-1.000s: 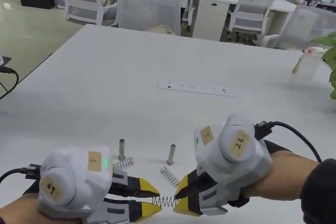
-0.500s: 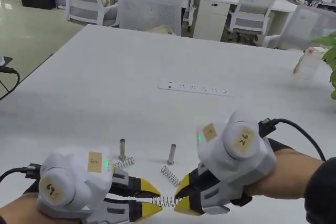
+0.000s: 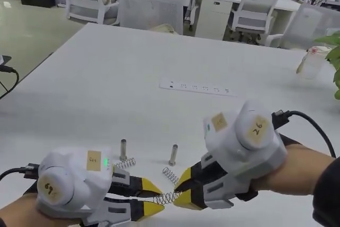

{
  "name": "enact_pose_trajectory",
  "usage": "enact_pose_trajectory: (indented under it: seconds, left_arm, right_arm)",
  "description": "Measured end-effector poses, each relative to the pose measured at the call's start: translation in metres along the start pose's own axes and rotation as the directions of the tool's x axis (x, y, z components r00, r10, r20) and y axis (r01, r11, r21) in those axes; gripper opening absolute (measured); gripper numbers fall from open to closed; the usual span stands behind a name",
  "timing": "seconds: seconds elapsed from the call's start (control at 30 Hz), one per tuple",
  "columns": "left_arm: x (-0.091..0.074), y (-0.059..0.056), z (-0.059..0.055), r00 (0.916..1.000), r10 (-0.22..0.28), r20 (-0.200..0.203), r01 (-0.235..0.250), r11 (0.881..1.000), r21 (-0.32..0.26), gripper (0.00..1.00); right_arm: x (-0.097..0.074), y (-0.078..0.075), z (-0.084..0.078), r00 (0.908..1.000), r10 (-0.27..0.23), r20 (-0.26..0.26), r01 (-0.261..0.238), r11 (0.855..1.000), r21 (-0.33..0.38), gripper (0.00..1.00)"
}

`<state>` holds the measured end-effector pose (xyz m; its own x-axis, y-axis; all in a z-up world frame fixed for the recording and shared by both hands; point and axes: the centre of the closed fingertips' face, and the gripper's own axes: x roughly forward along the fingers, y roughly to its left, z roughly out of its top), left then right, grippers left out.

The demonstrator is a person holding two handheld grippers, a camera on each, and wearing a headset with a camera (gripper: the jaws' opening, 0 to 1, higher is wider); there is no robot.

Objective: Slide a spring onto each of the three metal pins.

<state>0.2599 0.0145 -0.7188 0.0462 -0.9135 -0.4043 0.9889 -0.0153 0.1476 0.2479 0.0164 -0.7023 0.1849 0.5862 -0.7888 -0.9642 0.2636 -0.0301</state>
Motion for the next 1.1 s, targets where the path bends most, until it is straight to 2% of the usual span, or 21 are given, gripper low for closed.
enact_pose_trajectory:
  seconds: [0.63, 1.1]
  left_arm:
    - [-0.001, 0.002, 0.003, 0.9999, 0.008, 0.013, -0.008, 1.0, -0.011, 0.03]
    - [0.0, 0.001, 0.004, 0.9999, 0.008, 0.012, -0.008, 1.0, -0.016, 0.02]
  right_arm:
    - [-0.003, 0.0, 0.024, 0.9984, -0.017, 0.055, 0.018, 1.0, -0.023, 0.07]
    - [-0.003, 0.0, 0.028, 0.9982, -0.018, 0.058, 0.02, 0.999, -0.033, 0.07]
